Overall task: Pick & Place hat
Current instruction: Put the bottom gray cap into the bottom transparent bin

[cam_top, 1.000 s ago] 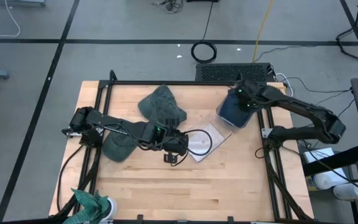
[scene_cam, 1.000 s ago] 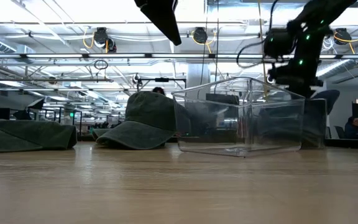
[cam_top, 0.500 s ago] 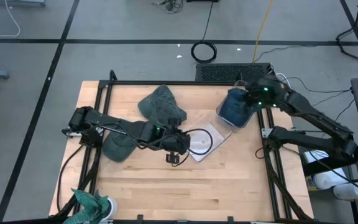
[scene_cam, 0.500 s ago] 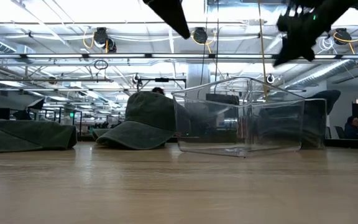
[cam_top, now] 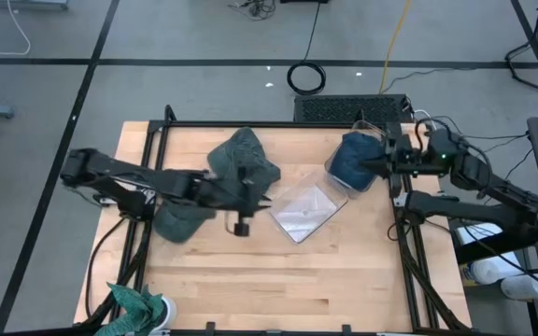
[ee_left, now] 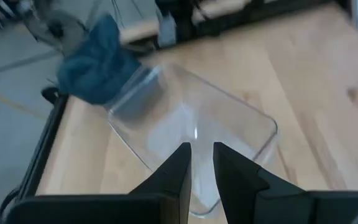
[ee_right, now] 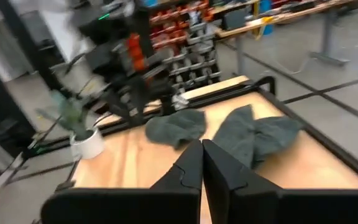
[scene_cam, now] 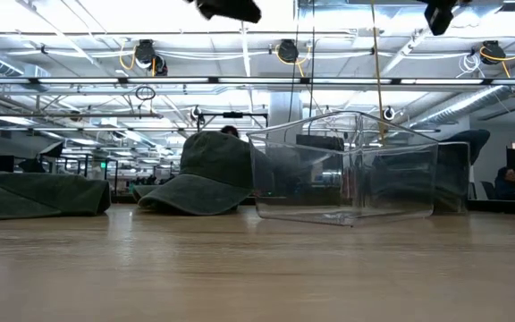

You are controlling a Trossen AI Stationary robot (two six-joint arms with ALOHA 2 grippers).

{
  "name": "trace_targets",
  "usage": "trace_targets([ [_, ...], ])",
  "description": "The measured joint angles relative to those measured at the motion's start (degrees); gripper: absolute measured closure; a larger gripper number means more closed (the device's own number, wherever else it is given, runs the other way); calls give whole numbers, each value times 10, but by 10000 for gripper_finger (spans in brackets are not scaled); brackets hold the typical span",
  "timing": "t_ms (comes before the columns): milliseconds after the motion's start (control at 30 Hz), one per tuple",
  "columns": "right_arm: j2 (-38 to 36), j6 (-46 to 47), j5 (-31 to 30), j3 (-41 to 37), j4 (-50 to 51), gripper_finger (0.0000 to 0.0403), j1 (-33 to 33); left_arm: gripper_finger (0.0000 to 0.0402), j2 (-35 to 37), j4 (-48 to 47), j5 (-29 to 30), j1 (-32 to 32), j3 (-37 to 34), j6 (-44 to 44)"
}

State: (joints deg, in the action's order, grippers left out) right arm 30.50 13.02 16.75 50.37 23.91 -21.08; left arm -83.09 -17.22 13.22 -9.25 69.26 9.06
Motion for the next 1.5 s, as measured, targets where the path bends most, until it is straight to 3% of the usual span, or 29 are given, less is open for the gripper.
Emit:
trace_targets([
  [100,0,-2,3,-21,-27,403,31,325,76,106,-13,17,-113,-10],
  [233,6,-2,39,-73,-158,403,70,325,171,213,-25,28,-225,-16],
  [367,32,1,37,-141,-358,403,103,325,254,260,-27,29,-288,-17],
  [433,64,9,-1,-167,-426,403,119,325,290,264,-27,29,-306,-20],
  [567,166,0,-55,-175,-431,403,135,325,348,281,-27,28,-329,-33],
  [767,254,-35,-60,-174,-515,403,168,325,365,280,-28,27,-352,-104],
  [1033,260,-76,-60,-174,-502,403,264,325,315,292,-32,27,-367,-138],
  [1133,260,-108,-63,-174,-526,403,303,325,292,281,-62,27,-367,-179],
  [1200,259,-120,-62,-174,-537,403,321,325,286,219,-100,27,-356,-173],
  [1267,255,-126,-63,-174,-538,403,336,325,280,95,-120,25,-326,-176],
  [1367,254,-129,-63,-174,-534,403,346,324,263,-104,-65,11,-287,-269],
  [1500,254,-129,-65,-174,-512,403,348,304,230,-255,-27,1,-258,-423],
])
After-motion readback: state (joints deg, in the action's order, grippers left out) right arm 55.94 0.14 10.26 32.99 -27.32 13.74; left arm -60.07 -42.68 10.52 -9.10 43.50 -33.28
